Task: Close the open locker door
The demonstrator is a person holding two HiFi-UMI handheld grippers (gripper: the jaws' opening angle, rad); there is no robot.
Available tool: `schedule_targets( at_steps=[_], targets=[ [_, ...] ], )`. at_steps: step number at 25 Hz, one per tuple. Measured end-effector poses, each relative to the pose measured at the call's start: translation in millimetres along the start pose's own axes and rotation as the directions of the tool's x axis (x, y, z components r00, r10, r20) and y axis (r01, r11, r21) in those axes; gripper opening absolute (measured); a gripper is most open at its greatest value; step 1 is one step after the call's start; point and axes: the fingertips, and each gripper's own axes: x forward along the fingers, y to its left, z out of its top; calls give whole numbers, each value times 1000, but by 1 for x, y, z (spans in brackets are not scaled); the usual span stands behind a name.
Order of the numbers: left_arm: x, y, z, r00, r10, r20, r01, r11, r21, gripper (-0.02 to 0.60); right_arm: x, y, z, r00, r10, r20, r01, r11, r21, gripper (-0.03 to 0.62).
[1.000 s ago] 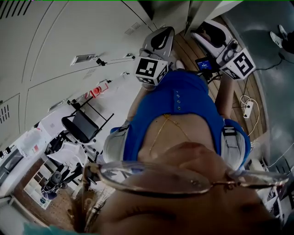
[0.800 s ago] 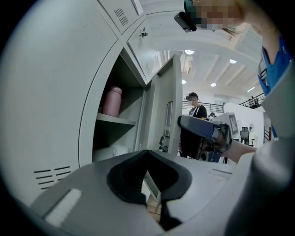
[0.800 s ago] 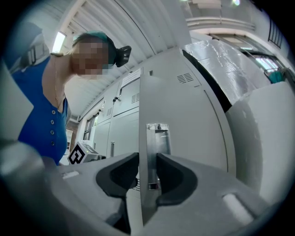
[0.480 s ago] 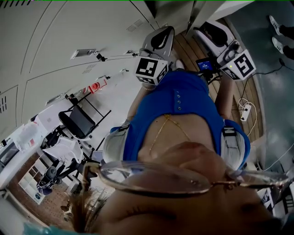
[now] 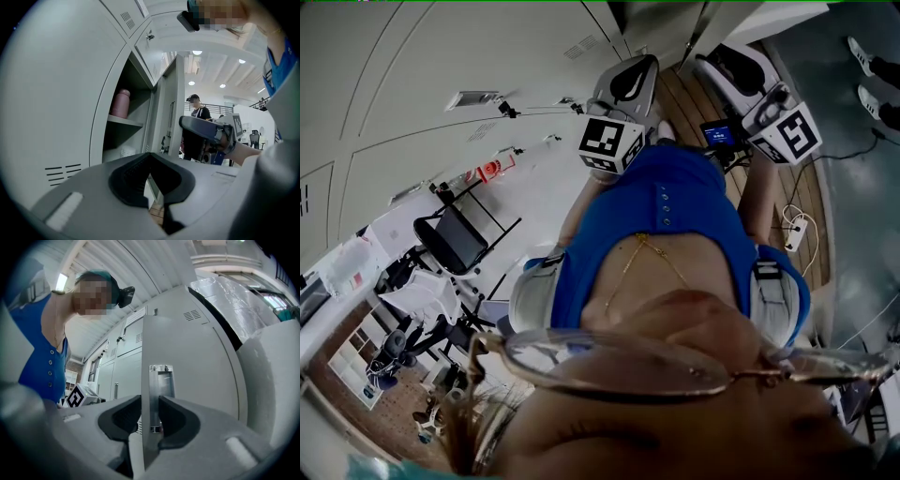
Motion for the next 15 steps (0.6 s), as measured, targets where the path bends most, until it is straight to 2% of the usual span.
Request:
schedule_targets(
  at_steps=[15],
  targets=[
    [-17,20,-4,997,79,2,-79,997,-15,0,30,4,-6,998,54,-11,-54,998,-16,110]
  ],
)
